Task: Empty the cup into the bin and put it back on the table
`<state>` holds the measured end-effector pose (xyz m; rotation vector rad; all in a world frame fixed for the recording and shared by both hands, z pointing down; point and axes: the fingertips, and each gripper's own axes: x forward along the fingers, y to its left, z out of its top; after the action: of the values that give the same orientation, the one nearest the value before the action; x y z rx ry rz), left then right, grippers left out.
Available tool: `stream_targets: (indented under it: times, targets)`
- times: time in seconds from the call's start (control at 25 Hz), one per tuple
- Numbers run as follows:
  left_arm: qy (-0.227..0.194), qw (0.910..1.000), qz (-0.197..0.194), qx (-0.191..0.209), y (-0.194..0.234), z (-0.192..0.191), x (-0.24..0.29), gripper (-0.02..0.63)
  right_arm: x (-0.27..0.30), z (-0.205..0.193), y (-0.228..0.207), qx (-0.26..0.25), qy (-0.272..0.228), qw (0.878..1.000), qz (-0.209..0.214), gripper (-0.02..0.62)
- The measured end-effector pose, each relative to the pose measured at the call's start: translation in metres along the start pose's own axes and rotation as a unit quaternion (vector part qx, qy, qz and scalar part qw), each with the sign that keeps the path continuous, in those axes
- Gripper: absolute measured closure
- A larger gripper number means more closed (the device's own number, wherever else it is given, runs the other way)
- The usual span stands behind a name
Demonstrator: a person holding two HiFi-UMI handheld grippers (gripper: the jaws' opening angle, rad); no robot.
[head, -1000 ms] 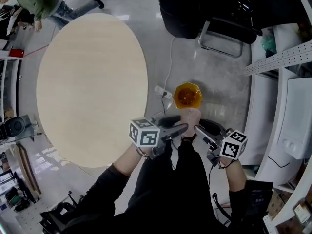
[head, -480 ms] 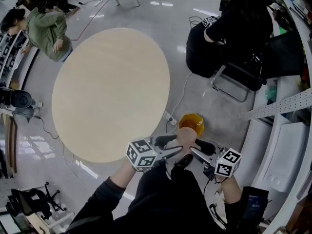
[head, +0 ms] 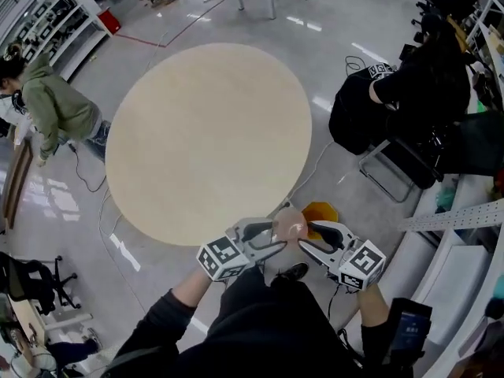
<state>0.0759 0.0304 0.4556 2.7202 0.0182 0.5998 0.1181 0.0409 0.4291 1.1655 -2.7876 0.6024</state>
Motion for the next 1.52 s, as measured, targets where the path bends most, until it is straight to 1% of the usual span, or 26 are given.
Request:
stream_targets:
  times: [0.12,0.24,0.48,0.6,0.84,1.0,1.2,1.32,1.52]
  targets:
    - [-0.01,0.9992,0.03,0.023,0.012,-0.002,-0.033,0.371,0.031,0.011,0.017,-0.044,0.021,0.999,0.02,0.41]
    - [-0.013,0.998,0.053,0.033,0.025,-0.009,-0.065,0.371,0.064,0.016,0.032,-0.066,0.04,0.996,0.036,0.41]
    - [-0.015,0.9947,0.094,0.039,0.057,-0.025,-0.122,0.371,0.13,0.021,0.054,-0.112,0.073,0.989,0.064,0.41]
    - [-0.021,0.9934,0.109,0.03,0.074,-0.033,-0.154,0.371,0.165,0.024,0.067,-0.134,0.085,0.985,0.073,0.41]
    - [-0.023,0.9898,0.136,0.036,0.107,-0.047,-0.21,0.371,0.229,0.026,0.087,-0.166,0.111,0.976,0.088,0.41]
    - [-0.018,0.9873,0.152,0.045,0.122,-0.055,-0.228,0.371,0.254,0.019,0.09,-0.192,0.135,0.967,0.093,0.41]
    - [0.011,0.9809,0.181,0.071,0.141,-0.079,-0.243,0.373,0.287,-0.007,0.087,-0.229,0.18,0.953,0.087,0.41]
    - [0.028,0.9776,0.196,0.073,0.151,-0.094,-0.248,0.373,0.303,-0.02,0.086,-0.236,0.202,0.947,0.082,0.41]
    - [0.052,0.9733,0.216,0.057,0.172,-0.11,-0.242,0.373,0.32,-0.037,0.071,-0.242,0.234,0.938,0.085,0.41]
